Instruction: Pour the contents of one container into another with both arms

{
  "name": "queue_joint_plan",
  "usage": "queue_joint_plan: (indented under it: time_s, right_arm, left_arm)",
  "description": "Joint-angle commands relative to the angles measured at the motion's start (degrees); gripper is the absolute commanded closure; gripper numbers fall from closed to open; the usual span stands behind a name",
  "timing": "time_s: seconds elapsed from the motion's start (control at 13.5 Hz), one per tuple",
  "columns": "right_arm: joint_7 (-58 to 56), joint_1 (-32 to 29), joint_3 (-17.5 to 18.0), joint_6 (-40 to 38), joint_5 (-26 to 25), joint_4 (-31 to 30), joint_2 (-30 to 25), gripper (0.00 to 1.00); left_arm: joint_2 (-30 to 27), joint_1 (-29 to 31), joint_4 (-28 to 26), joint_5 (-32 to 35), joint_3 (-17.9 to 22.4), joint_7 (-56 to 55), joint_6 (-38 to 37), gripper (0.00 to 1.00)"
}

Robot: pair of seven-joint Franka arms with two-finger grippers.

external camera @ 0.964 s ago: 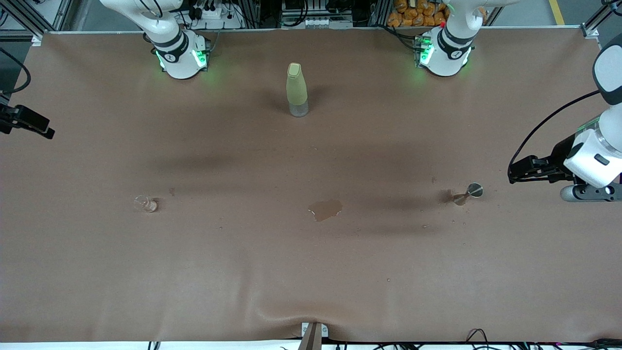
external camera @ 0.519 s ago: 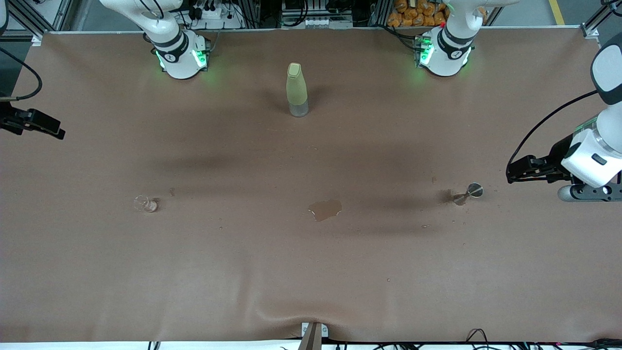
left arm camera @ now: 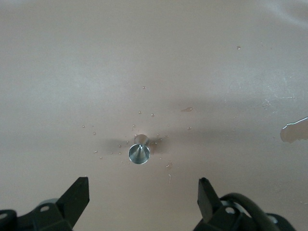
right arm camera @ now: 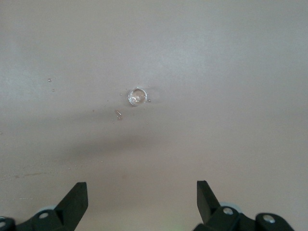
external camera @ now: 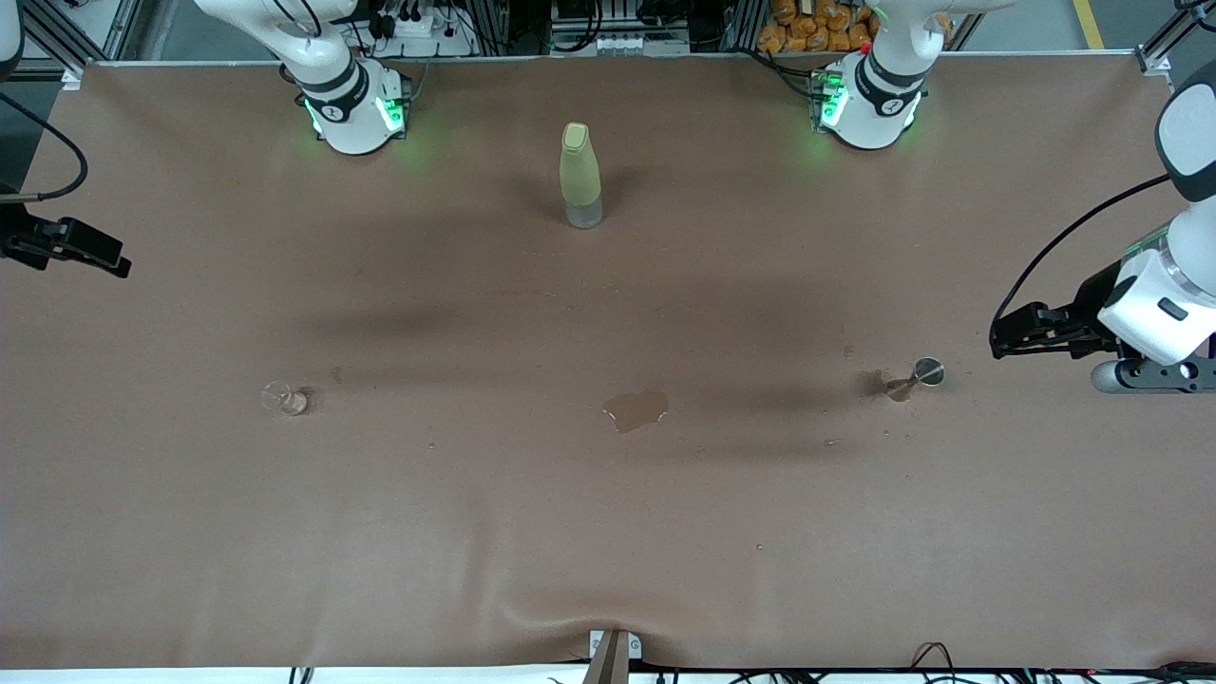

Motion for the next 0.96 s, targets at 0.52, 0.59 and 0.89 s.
queue_joint_plan:
  time_s: [0.52, 0.59, 0.89]
  right_arm:
    - [-25.3, -4.1, -0.3, 2.0, 8.6, -0.7, 6.2, 0.0]
    - [-27.8, -4.4, -0.3, 2.9, 10.5, -0.6, 7.3, 0.0]
    - [-43.9, -6.6, -0.3, 5.8, 18.1, -0.8, 11.3, 0.0]
  left_arm:
    - [-1.2, 0.0, 0.2, 0.0, -0.6, 6.1, -0.4, 0.0]
    - [-1.2, 0.0, 0.2, -0.2, -0.5, 9.1, -0.3, 0.0]
    - [-0.9, 1.0, 0.2, -0.4, -0.2, 23.3, -0.3, 0.0]
